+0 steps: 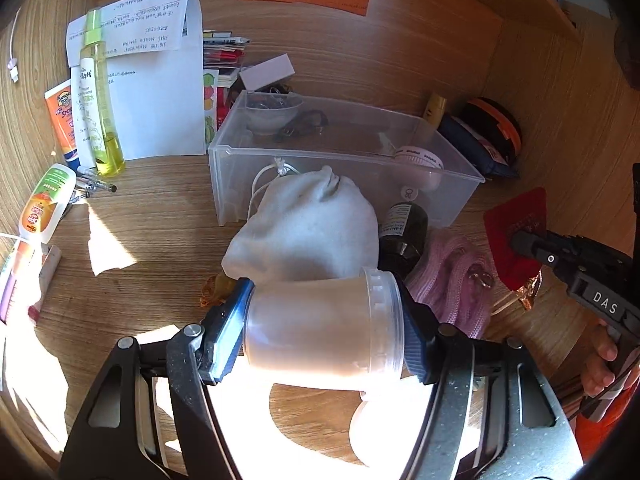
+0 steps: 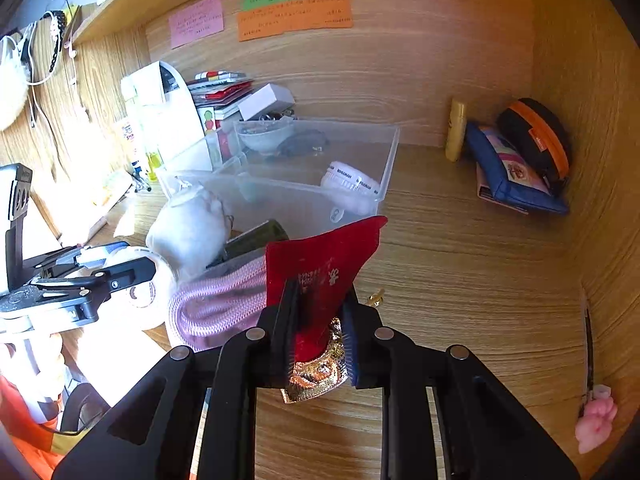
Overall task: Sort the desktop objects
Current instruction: 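Grasp the cream plastic jar with the left gripper while the right gripper grasps the red velvet pouch, then lower the jar and red pouch into the clear box and open both grippers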
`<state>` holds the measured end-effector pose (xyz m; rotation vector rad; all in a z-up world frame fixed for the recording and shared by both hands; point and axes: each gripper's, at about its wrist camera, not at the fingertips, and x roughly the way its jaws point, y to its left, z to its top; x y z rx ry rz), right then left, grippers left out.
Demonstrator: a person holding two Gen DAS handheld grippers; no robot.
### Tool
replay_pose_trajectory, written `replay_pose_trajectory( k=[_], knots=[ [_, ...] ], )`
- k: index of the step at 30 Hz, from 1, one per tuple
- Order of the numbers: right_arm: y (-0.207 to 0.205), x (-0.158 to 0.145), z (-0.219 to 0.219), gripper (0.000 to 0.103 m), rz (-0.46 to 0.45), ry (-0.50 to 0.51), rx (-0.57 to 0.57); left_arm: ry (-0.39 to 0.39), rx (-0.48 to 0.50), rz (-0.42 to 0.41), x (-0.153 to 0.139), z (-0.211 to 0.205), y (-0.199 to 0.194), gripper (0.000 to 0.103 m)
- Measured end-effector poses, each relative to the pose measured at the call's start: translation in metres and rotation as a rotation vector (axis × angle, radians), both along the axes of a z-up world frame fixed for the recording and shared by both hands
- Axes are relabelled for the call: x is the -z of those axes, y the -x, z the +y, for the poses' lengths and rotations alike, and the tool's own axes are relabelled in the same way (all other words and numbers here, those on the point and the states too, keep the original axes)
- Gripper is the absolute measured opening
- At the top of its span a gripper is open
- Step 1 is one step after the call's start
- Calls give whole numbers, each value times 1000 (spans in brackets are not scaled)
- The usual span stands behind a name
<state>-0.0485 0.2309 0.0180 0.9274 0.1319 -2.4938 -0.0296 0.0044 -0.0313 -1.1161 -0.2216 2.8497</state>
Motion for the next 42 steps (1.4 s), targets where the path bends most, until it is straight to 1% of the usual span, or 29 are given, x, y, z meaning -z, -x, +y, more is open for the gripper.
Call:
replay_pose_trajectory(
  k=[2,5,12,17,23,26,34,38,42],
  knots=[
    [1,-7,1,17,20,9,11,8,-8,10,-3,0,0,66],
    [5,-15,2,17,47,13,24,-12,-8,20,-8,-3,1,66],
    [17,-33,-4,17,81,32,21,-10,-19,69,-28,-8,3,66],
    [26,-47,-13,17,109,32,11,11,-34,91,-40,-17,14,66],
    [40,-60,-24,17,128,42,0,24,-48,112,-56,-31,36,66],
    [50,-63,-31,17,129,43,-5,39,-55,123,-65,-36,51,66],
    [80,-66,-53,17,119,45,-10,44,-38,143,-82,-41,87,66],
    [95,-63,-61,17,105,46,-17,43,-19,145,-83,-38,102,66],
    [110,-57,-69,17,95,33,-23,43,-9,123,-77,-35,121,66]
  ],
)
